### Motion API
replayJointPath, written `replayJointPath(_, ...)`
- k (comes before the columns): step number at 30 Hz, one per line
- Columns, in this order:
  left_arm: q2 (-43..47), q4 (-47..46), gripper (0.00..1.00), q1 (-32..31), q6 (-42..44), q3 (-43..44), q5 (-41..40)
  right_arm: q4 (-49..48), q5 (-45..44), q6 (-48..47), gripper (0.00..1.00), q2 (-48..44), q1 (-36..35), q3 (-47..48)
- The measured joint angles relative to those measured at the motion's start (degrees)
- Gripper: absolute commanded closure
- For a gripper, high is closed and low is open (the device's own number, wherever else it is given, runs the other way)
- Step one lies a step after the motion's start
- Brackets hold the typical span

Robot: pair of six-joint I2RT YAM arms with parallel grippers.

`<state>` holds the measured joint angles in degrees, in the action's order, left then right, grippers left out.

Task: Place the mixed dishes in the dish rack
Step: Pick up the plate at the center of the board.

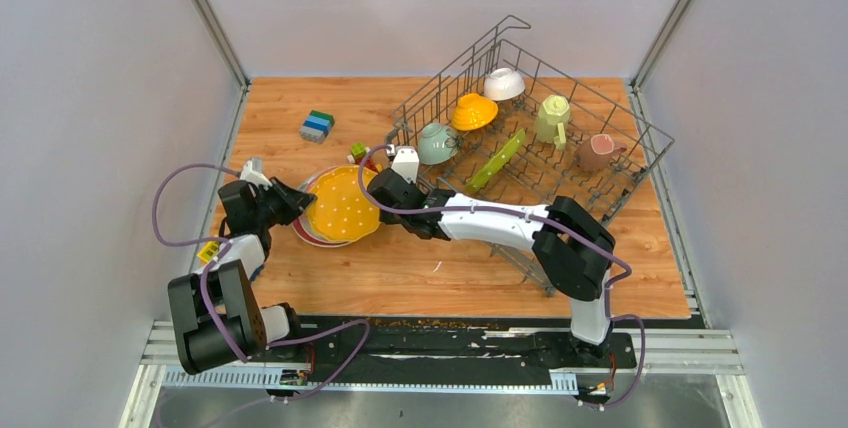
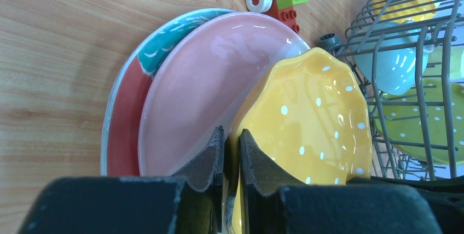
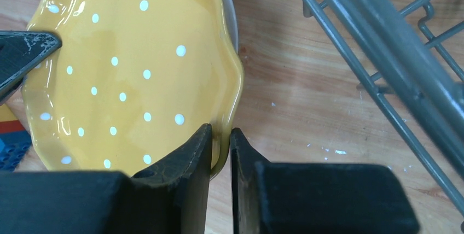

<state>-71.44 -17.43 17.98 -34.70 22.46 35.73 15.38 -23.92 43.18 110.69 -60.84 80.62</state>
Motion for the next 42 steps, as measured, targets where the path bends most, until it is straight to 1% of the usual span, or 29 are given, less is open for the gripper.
replayJointPath(4, 0.9, 1.3, 1.00, -0.1, 0.3, -0.2, 0.0, -0.2, 0.0, 0.3, 0.78, -1.0, -0.7, -1.2)
replayJointPath(9, -0.9, 1.6, 1.00, -0.7, 0.5, -0.4, 0.0, -1.0, -0.1, 2.1, 0.71, -1.0, -1.2, -2.8)
replayJointPath(14, -3.0, -0.9, 1.00, -0.7, 0.0, -1.1, 0.1, -2.4, -0.1, 4.1, 0.56, -1.0, -1.5, -3.1)
replayJointPath(18, -4.7, -3.3, 1.00, -0.7, 0.0, -1.1, 0.5, -5.0, -0.2, 6.5, 0.51, -0.9, -1.7, -4.1)
replayJointPath(23, -6.2, -5.8, 1.00, -0.7, 0.0, -1.1, 1.1, -7.5, -0.9, 10.3, 0.50, -0.8, -1.7, -5.4)
replayJointPath(29, -7.4, -7.3, 1.00, -0.8, 0.0, -1.1, 2.7, -14.3, -0.7, 15.0, 0.51, -0.2, -1.7, -9.6)
replayJointPath(32, -7.4, -7.3, 1.00, -1.2, 0.0, -1.1, 3.3, -17.7, -0.5, 15.8, 0.53, -0.1, -1.7, -11.7)
replayJointPath(34, -7.4, -7.3, 1.00, -1.2, 0.1, -1.1, 3.0, -20.1, -0.9, 15.7, 0.59, -0.1, -1.7, -12.6)
replayJointPath(38, -7.4, -7.4, 1.00, -1.0, 0.4, -0.9, 1.3, -24.5, -1.5, 16.5, 0.77, -0.2, -1.6, -14.1)
replayJointPath(42, -7.1, -7.1, 1.00, -0.9, 0.4, -0.8, 0.8, -32.1, -2.2, 18.0, 0.89, -1.1, -1.0, -17.4)
